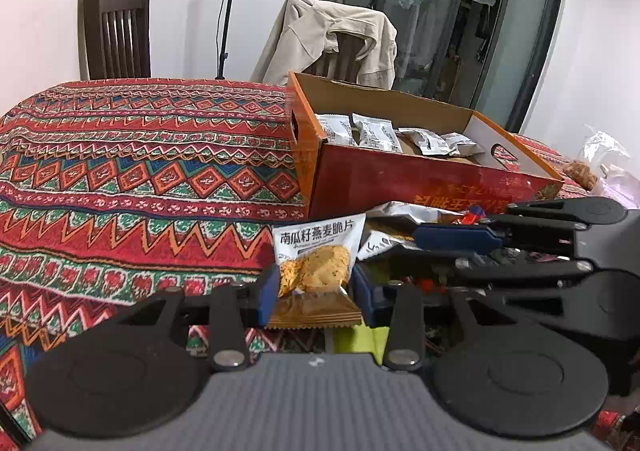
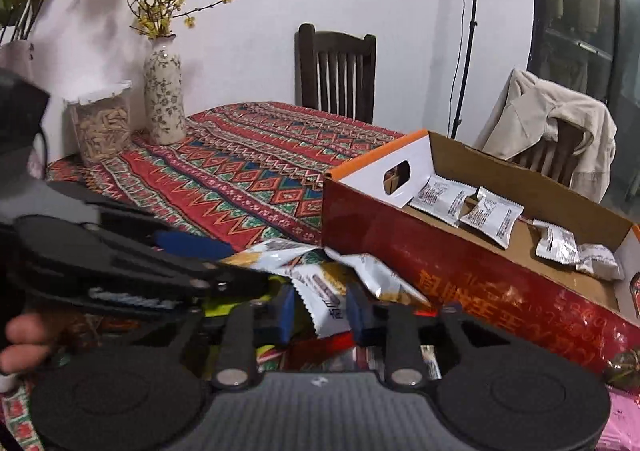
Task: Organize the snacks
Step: 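Grasp the biscuit packet with the left tool while the right tool moves near the box, then lift the biscuit packet with the left tool while the right tool grasps a white sachet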
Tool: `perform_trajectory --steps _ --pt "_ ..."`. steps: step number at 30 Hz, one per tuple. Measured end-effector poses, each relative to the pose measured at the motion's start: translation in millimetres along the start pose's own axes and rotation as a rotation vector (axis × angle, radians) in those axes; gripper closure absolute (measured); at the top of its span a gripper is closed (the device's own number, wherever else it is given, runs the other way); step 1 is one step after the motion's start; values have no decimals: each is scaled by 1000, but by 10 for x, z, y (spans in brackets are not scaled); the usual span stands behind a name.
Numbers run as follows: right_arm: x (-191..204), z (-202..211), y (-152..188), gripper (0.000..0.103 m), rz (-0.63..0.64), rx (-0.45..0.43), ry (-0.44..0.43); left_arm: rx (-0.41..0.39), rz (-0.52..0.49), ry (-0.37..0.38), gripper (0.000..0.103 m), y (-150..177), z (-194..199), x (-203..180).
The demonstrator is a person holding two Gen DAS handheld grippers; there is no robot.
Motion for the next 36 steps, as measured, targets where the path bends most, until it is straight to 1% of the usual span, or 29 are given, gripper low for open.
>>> perform_trajectory --steps 2,3,4,6,8,12,14,16,17,19,22,25,27,29,30,31,33,34,35,36 --pt "-4 7 -7 84 -11 -10 6 0 13 -6 68 10 63 5" --pt "-2 45 -7 89 -12 -15 2 -3 16 -15 70 29 112 -6" --pt "3 83 -8 90 -11 -17 -8 -9 26 -10 80 50 170 -13" --pt "-3 170 0 96 -14 -23 -28 -16 58 8 81 105 315 -29" --pt "-22 314 40 99 -26 -31 -37 -36 74 14 84 173 459 -63" --pt "-41 711 117 101 -55 -92 -23 -66 126 11 85 326 767 -158" --pt "-38 968 183 101 -66 -122 -21 -84 135 -9 86 416 941 -249" --pt "-34 1242 282 102 -82 -138 -17 -104 139 12 86 507 1106 -364" --pt "-27 1361 337 102 -84 -143 -16 -106 144 33 86 559 1184 -433" --pt "-28 1596 499 102 -100 -141 0 -111 131 51 86 629 1280 -566" --pt "-53 1870 734 102 -155 -137 11 -105 106 74 86 701 1360 -772" --pt "-92 2063 957 102 -194 -122 29 -85 75 95 86 755 1339 -939" --pt "-137 2134 1094 102 -219 -113 48 -67 65 82 86 784 1293 -987" --pt "-187 2167 1203 102 -252 -110 65 -69 56 72 86 789 1298 -997" --pt "-197 2184 1239 98 -271 -121 63 -77 55 70 86 783 1326 -988" --pt "-177 2196 1252 96 -276 -135 42 -89 57 65 86 781 1366 -959" --pt "-59 2156 1219 94 -238 -153 -34 -102 74 45 86 781 1416 -878" --pt "12 2092 1196 92 -221 -158 -86 -102 87 34 86 791 1429 -833" --pt "80 2003 1177 81 -209 -154 -132 -97 102 17 86 806 1430 -782" --pt "141 1908 1164 60 -200 -145 -166 -92 116 -5 86 826 1428 -727"
Point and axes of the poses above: each gripper's, at about its wrist camera, not at the fingertips, and z roughly against the way its jaws point, x to its left, y to its underside, the point moved 3 cm from there along -z, roughly the way its jaws point, and after that the axes turned 11 degrees about z, right-handed, at the moved point
